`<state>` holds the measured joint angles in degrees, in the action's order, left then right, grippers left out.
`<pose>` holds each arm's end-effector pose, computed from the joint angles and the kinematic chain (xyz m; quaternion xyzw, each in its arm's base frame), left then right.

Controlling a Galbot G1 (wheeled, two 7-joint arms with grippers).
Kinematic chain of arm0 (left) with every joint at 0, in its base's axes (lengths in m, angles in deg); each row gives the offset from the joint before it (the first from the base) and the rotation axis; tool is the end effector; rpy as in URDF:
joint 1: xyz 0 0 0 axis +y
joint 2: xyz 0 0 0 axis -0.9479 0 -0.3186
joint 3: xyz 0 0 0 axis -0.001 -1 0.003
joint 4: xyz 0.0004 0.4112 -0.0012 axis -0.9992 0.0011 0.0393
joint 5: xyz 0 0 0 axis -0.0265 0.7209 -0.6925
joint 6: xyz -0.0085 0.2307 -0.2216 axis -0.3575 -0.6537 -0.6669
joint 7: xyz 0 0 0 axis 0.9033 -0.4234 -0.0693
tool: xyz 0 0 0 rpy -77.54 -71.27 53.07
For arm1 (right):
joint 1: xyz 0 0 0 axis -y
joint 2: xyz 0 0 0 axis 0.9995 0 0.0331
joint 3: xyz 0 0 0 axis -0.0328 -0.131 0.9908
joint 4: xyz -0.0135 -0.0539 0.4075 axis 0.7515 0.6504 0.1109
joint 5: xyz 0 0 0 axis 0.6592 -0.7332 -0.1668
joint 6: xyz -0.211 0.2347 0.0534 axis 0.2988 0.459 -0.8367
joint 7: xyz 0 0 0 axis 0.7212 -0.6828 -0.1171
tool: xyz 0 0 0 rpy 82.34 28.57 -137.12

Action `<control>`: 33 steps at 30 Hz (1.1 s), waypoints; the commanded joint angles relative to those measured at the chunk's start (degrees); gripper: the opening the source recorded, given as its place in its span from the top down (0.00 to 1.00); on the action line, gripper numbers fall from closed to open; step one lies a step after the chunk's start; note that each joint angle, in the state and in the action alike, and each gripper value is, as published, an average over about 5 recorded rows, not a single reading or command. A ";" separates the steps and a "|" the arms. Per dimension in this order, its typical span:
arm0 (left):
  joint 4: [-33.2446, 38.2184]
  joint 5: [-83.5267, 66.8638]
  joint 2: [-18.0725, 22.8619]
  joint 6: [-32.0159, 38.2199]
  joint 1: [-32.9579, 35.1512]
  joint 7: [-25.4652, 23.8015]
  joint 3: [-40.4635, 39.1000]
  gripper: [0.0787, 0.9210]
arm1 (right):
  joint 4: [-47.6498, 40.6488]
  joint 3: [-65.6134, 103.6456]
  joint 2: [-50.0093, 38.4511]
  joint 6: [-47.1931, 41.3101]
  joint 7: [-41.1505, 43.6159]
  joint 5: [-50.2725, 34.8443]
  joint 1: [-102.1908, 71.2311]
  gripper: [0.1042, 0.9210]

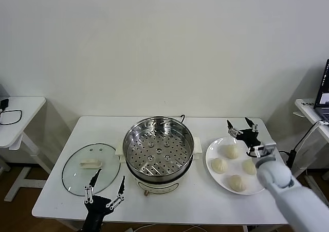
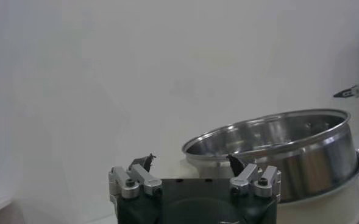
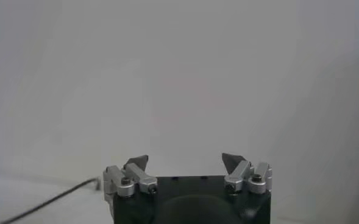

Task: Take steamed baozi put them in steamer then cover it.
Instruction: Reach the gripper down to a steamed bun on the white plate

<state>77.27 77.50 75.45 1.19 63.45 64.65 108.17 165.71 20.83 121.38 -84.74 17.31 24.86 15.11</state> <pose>0.0235 0.0488 -0.3649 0.0850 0.9879 0.1240 0.0379 0.3852 -0.2656 -0.3069 0.2122 -0.9648 0.1208 0.0981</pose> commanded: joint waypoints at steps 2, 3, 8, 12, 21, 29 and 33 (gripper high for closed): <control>0.09 0.09 -0.01 -0.33 -0.11 0.09 -0.13 0.12 | -9.89 -13.48 -8.74 -2.07 29.85 2.68 15.55 0.12; 0.15 0.09 0.01 -0.43 -0.13 0.12 -0.18 0.12 | -11.31 -15.51 -8.92 -2.10 33.11 3.96 18.35 0.12; 0.58 0.08 0.18 -0.83 -0.03 0.24 -0.24 0.12 | -17.68 -27.13 -7.19 -2.59 49.12 14.18 32.32 0.12; 0.71 0.06 0.35 -1.25 0.04 0.34 -0.09 0.12 | -21.73 -33.31 -4.15 -3.66 58.22 22.63 40.03 0.12; 0.05 0.06 0.66 -1.53 0.03 0.55 -0.07 0.12 | -27.15 -42.68 2.99 -2.26 63.67 38.49 50.30 0.12; 0.18 0.03 0.83 -1.70 0.01 0.78 -0.25 0.12 | -28.02 -45.06 6.07 -1.69 58.91 43.44 49.23 0.12; 0.17 0.02 0.82 -1.69 0.03 0.91 -0.21 0.12 | -28.56 -43.93 6.91 -1.36 57.14 45.37 47.20 0.12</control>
<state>77.51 77.53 76.27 -0.46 63.47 65.60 107.96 138.69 -19.28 126.90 -85.84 72.29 64.75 59.32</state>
